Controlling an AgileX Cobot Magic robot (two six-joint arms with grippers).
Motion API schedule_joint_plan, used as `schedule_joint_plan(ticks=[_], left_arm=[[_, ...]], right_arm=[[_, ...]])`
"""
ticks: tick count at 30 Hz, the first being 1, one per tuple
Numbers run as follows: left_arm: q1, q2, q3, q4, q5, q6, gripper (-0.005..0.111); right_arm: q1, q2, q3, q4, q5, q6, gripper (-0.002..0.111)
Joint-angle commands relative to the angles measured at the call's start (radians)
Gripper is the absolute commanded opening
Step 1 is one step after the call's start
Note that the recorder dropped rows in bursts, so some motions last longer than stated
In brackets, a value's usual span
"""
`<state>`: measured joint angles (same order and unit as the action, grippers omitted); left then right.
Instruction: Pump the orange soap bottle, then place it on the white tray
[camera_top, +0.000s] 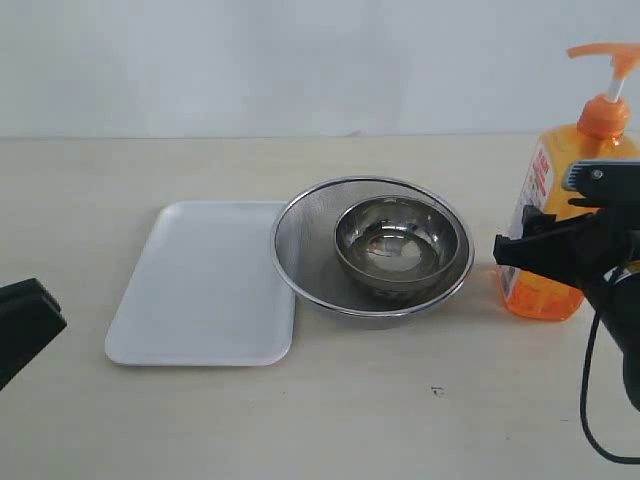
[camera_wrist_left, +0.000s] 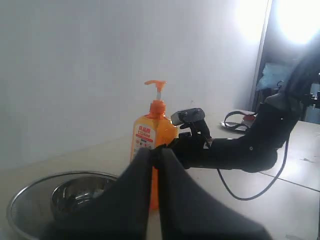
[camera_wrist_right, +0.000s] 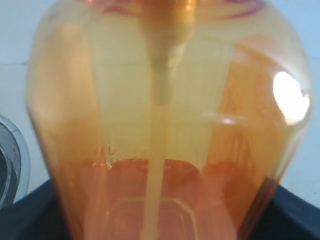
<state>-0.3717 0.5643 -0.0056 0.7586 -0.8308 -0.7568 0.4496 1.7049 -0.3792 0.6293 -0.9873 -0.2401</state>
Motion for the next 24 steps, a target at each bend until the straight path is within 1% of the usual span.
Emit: schedule_joint_plan(ticks=[1, 15, 20, 24], left_arm=[[0.002, -0.005, 0.006, -0.014, -0.006, -0.011, 0.005], [0.002, -0.005, 0.006, -0.017, 0.001, -0.011, 0.005], [0.002, -0.005, 0.006, -0.061, 0.048, -0.011, 0.005], [0.002, -0.005, 0.006, -0.086, 0.054, 0.025, 0.005]], right_arm=[[-0.002, 0.068, 0.007, 0.010, 0.032, 0.023, 0.066], [-0.002, 0.146, -0.028, -0.012, 0.032, 0.023, 0.066], [-0.002, 0.146, -0.030, -0.016, 0.027, 0.023, 0.064], [-0.002, 0.146, -0.030, -0.016, 0.020, 0.019, 0.064]])
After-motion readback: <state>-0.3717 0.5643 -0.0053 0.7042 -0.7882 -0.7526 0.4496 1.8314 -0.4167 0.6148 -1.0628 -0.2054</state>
